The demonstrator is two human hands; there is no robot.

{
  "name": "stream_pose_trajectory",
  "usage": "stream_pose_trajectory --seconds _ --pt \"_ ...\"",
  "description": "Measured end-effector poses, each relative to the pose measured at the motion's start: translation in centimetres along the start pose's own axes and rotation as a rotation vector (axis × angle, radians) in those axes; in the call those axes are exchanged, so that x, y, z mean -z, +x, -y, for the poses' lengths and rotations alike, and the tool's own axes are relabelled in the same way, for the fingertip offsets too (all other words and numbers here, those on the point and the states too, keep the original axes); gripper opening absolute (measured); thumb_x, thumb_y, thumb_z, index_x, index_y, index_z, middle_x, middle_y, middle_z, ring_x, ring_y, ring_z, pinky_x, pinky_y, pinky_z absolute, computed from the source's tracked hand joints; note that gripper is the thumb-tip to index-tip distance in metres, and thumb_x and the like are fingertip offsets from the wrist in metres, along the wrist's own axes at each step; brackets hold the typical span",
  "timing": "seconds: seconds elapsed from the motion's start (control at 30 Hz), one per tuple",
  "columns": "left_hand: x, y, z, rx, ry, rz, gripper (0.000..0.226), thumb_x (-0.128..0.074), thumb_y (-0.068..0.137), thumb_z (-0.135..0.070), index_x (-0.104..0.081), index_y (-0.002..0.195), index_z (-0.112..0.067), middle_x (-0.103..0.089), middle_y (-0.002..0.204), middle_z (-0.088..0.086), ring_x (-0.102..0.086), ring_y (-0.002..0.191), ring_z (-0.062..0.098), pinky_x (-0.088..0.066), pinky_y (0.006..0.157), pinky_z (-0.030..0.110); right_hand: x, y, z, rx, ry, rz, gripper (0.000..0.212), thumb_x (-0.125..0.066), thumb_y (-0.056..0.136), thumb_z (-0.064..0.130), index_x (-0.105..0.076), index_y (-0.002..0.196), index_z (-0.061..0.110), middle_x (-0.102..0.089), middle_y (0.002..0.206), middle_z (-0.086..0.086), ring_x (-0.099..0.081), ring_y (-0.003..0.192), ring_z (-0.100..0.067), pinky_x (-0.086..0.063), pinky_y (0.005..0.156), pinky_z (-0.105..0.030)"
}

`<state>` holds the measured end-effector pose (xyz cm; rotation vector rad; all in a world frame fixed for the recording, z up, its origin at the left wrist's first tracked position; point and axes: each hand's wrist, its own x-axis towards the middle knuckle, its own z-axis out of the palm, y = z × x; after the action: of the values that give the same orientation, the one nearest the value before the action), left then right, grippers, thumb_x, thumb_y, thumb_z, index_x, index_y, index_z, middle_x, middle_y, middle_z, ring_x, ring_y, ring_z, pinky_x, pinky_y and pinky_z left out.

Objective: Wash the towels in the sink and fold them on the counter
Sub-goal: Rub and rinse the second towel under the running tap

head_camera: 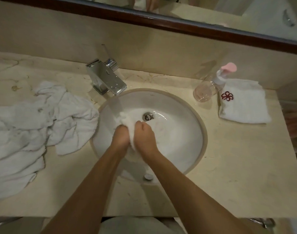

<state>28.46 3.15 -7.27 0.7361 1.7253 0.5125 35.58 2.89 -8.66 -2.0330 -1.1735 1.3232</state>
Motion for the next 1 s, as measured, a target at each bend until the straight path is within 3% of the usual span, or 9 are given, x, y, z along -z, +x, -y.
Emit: stream_pose_trajectory --seconds 0.13,0.3,0.4,0.5,0.6,0.67,0.77,0.9,1.0 --pt "-1.7 -5.1 0.9 -0.193 0.055 0.12 0.054 -0.022 0.105 -0.051 -0.065 0.12 -0.022 -0.066 0.112 -0.001 -0.06 0.105 0.015 -0.043 0.094 0.031 2.2 3.2 -0.5 -0.295 0.17 -0.262 0.039 -0.033 0.103 0.024 -0.065 0.107 0.003 -0.067 0.116 -0.019 -0.059 0.101 -0.035 -0.043 0.085 -0.037" --pt "-1.5 -1.6 3.6 0.089 -0.267 -0.017 0.046 -0.031 0.107 -0.038 -0.057 0.133 -0.01 -0.061 0.129 0.012 -0.058 0.112 0.024 -0.049 0.086 0.028 1.7 -1.1 -1.8 -0.157 0.322 0.101 0.03 -0.046 0.099 0.012 -0.057 0.072 0.015 -0.057 0.067 -0.001 -0.051 0.057 -0.006 -0.043 0.058 -0.023" --pt "-2.1 -1.6 3.3 0.082 -0.224 0.094 0.049 -0.028 0.108 -0.037 -0.057 0.132 -0.005 -0.059 0.132 0.017 -0.058 0.117 0.027 -0.052 0.081 0.023 0.5 -1.7 -2.2 -0.033 0.055 -0.072 0.031 -0.039 0.104 0.023 -0.064 0.089 0.011 -0.067 0.093 -0.011 -0.059 0.089 -0.023 -0.041 0.081 -0.036" --pt "-3.0 -3.8 2.9 -0.033 0.017 0.106 0.065 -0.02 0.101 -0.062 -0.069 0.114 -0.022 -0.07 0.111 0.002 -0.063 0.105 0.02 -0.046 0.093 0.033 2.2 3.0 -1.1 -0.284 0.006 -0.236 0.042 -0.03 0.105 0.026 -0.063 0.116 0.002 -0.065 0.121 -0.019 -0.057 0.114 -0.036 -0.041 0.093 -0.039" --pt "-2.9 -3.1 3.2 -0.102 -0.033 0.093 0.053 -0.034 0.099 -0.06 -0.07 0.111 -0.022 -0.071 0.107 -0.003 -0.064 0.101 0.016 -0.046 0.095 0.033 4.3 5.2 -1.4 -0.374 0.264 -0.044 0.035 -0.042 0.1 0.028 -0.065 0.11 0.004 -0.069 0.104 -0.015 -0.065 0.093 -0.03 -0.054 0.081 -0.033" --pt "-2.3 -1.3 2.7 0.092 -0.406 0.0 0.057 -0.038 0.096 -0.062 -0.068 0.111 -0.016 -0.07 0.111 0.008 -0.063 0.106 0.025 -0.044 0.104 0.038 3.8 1.9 -1.3 -0.235 0.338 0.141 0.024 -0.053 0.089 0.03 -0.066 0.087 0.01 -0.065 0.081 -0.009 -0.058 0.071 -0.019 -0.046 0.059 -0.024" --pt "-2.5 -0.3 2.6 0.33 -0.833 0.109 0.056 -0.031 0.098 -0.064 -0.06 0.102 -0.016 -0.063 0.089 0.009 -0.061 0.094 0.026 -0.045 0.089 0.035 1.0 -2.8 -2.6 0.037 0.173 0.106 0.033 -0.044 0.087 0.033 -0.056 0.073 0.005 -0.057 0.073 -0.004 -0.05 0.071 -0.017 -0.042 0.066 -0.031" --pt "-4.3 -1.8 3.9 0.162 -0.504 -0.057 0.047 -0.041 0.101 -0.049 -0.069 0.105 -0.012 -0.071 0.096 0.007 -0.066 0.103 0.028 -0.052 0.095 0.043 0.8 0.4 -3.0 -0.158 0.07 -0.239 0.034 -0.035 0.102 0.022 -0.053 0.076 0.01 -0.056 0.081 -0.007 -0.049 0.083 -0.029 -0.035 0.072 -0.035" --pt "-5.3 -3.9 4.0 0.058 -0.397 -0.032 0.047 -0.044 0.097 -0.052 -0.062 0.124 -0.018 -0.066 0.119 0.005 -0.062 0.111 0.027 -0.046 0.104 0.049 2.9 2.9 -2.1 -0.317 0.227 -0.116 0.033 -0.035 0.1 0.025 -0.059 0.081 0.01 -0.055 0.082 -0.008 -0.051 0.083 -0.027 -0.038 0.073 -0.033"
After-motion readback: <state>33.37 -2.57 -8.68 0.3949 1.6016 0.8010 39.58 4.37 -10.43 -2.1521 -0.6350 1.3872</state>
